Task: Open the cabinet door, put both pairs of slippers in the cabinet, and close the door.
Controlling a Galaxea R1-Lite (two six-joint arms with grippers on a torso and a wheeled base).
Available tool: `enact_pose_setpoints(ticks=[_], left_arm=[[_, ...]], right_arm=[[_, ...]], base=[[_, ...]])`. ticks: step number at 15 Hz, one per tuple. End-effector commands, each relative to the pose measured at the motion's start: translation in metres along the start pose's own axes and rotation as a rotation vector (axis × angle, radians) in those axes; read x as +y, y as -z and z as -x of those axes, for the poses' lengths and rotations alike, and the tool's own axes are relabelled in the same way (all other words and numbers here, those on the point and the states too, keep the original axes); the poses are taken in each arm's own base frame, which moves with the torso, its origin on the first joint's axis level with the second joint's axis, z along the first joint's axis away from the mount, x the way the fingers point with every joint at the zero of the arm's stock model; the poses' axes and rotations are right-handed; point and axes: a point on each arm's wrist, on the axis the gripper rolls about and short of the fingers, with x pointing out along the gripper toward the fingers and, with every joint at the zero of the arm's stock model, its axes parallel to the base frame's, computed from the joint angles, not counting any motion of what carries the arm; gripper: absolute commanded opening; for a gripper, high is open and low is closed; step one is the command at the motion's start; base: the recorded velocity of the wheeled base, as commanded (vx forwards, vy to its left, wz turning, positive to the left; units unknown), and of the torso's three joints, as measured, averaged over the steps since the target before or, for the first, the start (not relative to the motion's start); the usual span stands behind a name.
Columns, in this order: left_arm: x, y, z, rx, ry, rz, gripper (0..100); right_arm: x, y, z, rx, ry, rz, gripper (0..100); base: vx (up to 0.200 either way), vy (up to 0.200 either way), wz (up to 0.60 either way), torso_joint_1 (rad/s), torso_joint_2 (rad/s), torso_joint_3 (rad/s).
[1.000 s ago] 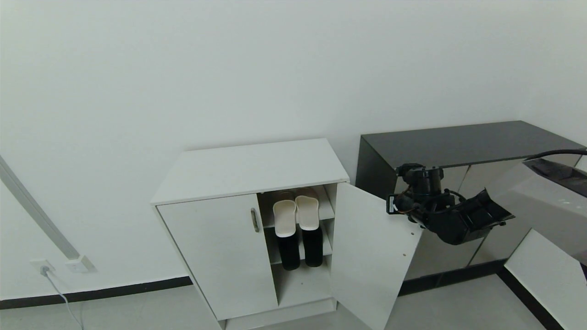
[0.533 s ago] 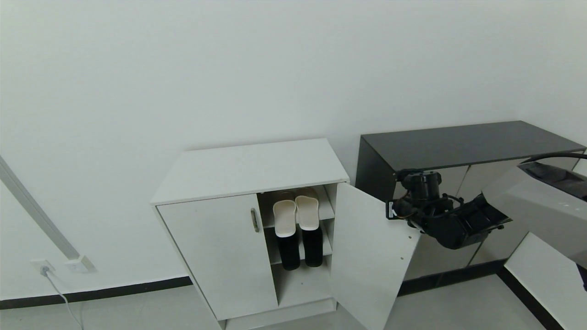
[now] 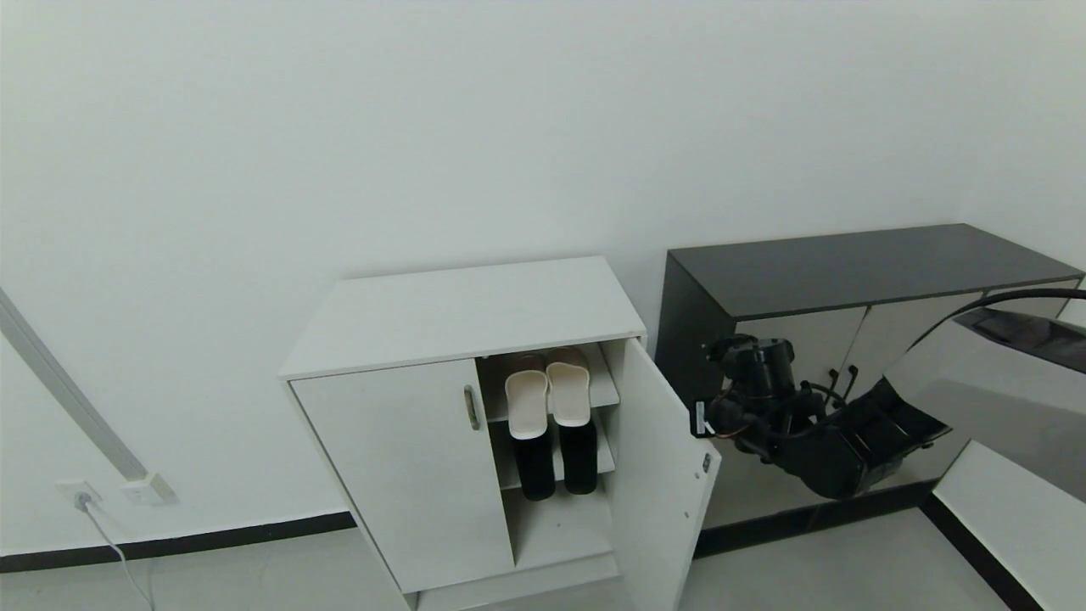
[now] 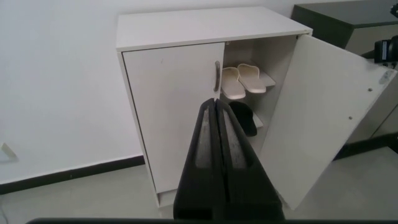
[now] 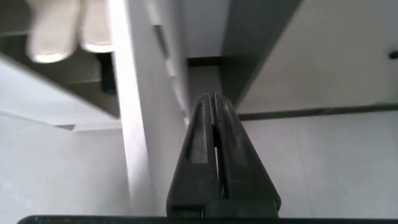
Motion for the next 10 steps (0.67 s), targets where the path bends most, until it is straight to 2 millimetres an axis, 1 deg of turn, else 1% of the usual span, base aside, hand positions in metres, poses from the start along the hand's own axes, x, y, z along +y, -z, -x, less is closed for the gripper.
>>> enact_pose_setpoints(ticks=[1, 2, 5, 10], left_arm=[[0.0, 0.0, 0.0, 0.002, 0.0, 0.0, 0], [0.0, 0.0, 0.0, 0.002, 0.0, 0.0, 0], [0.0, 0.0, 0.0, 0.0, 0.0, 0.0, 0], [0.0, 0.0, 0.0, 0.002, 0.0, 0.0, 0]], right_arm=[[0.017, 0.005, 0.013, -0.009, -0.046, 0.015, 0], [0.021, 0.007, 0.014, -0.007, -0.057, 0.021, 0], [0.05, 0.015, 0.029, 0.002, -0.13, 0.054, 0], [0.086, 0.017, 0.051, -0.002, -0.26, 0.069, 0]], base=[[0.0, 0.0, 0.0, 0.0, 0.0, 0.0], [0.0, 0.0, 0.0, 0.0, 0.0, 0.0], [0.0, 0.0, 0.0, 0.0, 0.0, 0.0], [0.0, 0.0, 0.0, 0.0, 0.0, 0.0]])
